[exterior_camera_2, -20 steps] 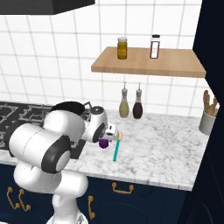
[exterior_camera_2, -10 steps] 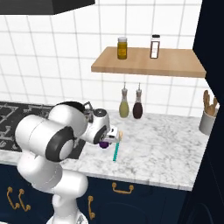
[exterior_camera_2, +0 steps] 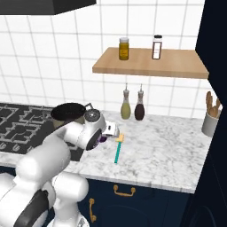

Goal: Put the tomato and eggplant in the pot. Retrieve the spatula and lightly stir the vegetables in the pot.

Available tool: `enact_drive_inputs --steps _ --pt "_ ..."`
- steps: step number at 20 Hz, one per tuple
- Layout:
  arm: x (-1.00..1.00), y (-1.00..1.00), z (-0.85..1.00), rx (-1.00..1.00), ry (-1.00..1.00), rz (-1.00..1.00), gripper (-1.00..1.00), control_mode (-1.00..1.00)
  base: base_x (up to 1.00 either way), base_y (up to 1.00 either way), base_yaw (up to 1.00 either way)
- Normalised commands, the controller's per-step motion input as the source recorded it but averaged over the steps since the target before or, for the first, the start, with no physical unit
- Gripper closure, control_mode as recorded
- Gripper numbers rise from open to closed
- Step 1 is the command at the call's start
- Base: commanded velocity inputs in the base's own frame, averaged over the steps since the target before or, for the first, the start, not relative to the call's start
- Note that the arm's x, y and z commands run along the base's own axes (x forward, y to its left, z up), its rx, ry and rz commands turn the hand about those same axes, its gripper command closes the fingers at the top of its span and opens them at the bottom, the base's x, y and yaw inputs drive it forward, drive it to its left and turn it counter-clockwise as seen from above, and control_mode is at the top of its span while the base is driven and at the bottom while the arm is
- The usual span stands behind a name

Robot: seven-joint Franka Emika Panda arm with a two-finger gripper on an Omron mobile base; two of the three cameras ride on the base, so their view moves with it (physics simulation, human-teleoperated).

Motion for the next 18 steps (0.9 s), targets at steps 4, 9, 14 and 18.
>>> enact_drive_inputs --steps 4,9,14,18 --pt "-0.01 0.01 1.0 0.01 -0.01 0.0 1.0 -1.0 0.0 0.0 0.0" --pt "-0.1 0.26 0.99 0.01 0.0 0.0 1.0 -1.0 0.0 0.0 0.0" --pt "-0.24 0.85 0.52 0.0 0.04 0.01 1.0 -1.0 0.0 0.0 0.0" --pt "0.0 0.87 0.3 0.0 0.11 0.07 1.0 -1.0 0.0 0.0 0.0"
